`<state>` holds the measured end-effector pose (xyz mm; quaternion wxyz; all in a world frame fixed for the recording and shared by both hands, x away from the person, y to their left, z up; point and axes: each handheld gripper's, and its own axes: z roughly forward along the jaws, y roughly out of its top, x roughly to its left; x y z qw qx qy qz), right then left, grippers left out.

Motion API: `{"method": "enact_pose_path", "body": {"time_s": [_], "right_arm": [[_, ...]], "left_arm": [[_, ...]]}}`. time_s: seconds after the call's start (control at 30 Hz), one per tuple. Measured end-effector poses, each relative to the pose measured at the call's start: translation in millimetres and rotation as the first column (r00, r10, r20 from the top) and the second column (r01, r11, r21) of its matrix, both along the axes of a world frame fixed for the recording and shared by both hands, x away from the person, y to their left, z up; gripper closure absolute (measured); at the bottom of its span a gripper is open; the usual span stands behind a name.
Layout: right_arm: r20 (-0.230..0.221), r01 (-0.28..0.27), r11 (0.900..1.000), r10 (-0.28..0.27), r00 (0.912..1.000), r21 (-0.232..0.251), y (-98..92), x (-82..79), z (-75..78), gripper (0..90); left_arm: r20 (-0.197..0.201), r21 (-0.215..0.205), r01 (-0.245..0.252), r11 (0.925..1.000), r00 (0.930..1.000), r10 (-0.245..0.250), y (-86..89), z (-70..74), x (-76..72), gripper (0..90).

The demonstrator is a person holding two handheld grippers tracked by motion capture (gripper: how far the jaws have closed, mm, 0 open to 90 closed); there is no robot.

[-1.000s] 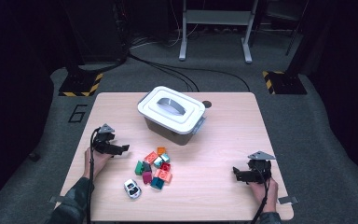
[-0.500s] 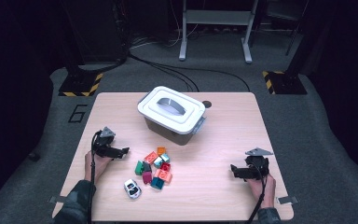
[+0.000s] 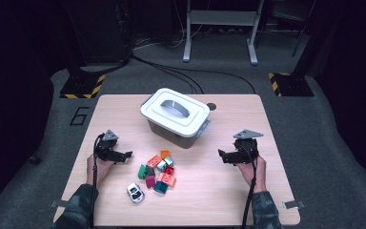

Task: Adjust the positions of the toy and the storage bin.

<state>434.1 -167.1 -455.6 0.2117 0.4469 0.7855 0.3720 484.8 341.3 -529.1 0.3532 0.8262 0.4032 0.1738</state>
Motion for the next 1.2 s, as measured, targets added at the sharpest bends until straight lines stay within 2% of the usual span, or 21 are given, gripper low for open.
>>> {"method": "enact_pose_path", "body": {"time_s": [0.07, 0.13, 0.17, 0.4, 0.43, 0.47, 0.57, 0.6, 0.87, 1.2], "right_arm": [[0.012, -0.018, 1.0, 0.018, 0.9998, 0.006, 8.2, 8.0, 8.8, 4.8], [0.011, -0.023, 1.0, 0.023, 0.9997, 0.008, 10.5, 11.0, 11.2, 4.9], [0.016, -0.028, 0.999, 0.028, 0.9995, 0.024, 14.3, 17.4, 15.4, 7.4], [0.046, -0.039, 0.998, 0.037, 0.9983, 0.052, 30.5, 39.1, 28.8, 27.8], [0.053, -0.041, 0.998, 0.039, 0.9978, 0.051, 33.3, 42.1, 31.1, 27.8], [0.053, -0.036, 0.998, 0.034, 0.998, 0.054, 36.8, 44.8, 33.2, 33.0], [0.062, -0.031, 0.998, 0.028, 0.9977, 0.046, 43.5, 49.8, 37.0, 36.2], [0.067, -0.031, 0.998, 0.028, 0.9973, 0.052, 48.8, 55.1, 39.2, 40.5], [0.048, -0.023, 0.999, 0.021, 0.9986, 0.042, 61.2, 63.4, 35.3, 49.4], [0.044, -0.022, 0.996, 0.019, 0.9989, 0.085, 63.4, 63.1, 28.9, 55.1]], "left_arm": [[0.0, 0.0, 0.0, 1.0, 1.0, 0.0, 0.0, 0.0, 0.0, 3.7], [0.0, 0.0, 0.0, 1.0, 1.0, 0.0, 0.0, 0.0, 0.0, 3.7], [0.0, 0.001, 0.001, 1.0, 1.0, -0.001, 0.0, 0.1, 0.2, 3.6], [-0.001, 0.002, 0.003, 1.0, 1.0, -0.003, 0.0, 0.1, 0.2, 3.7], [-0.001, 0.002, 0.003, 1.0, 1.0, -0.003, 0.0, 0.1, 0.2, 3.7], [-0.004, 0.002, 0.003, 1.0, 1.0, -0.003, 0.0, 0.2, 0.1, 3.7], [-0.003, 0.001, 0.002, 1.0, 1.0, -0.002, -0.1, 0.1, 0.2, 3.7], [-0.001, 0.001, 0.003, 1.0, 1.0, -0.003, -0.1, 0.1, 0.4, 3.7], [-0.004, 0.001, 0.004, 1.0, 1.0, -0.004, -0.1, 0.1, 0.2, 3.7], [-0.003, 0.0, 0.004, 1.0, 1.0, -0.004, -0.2, 0.0, 0.3, 3.7]]}}
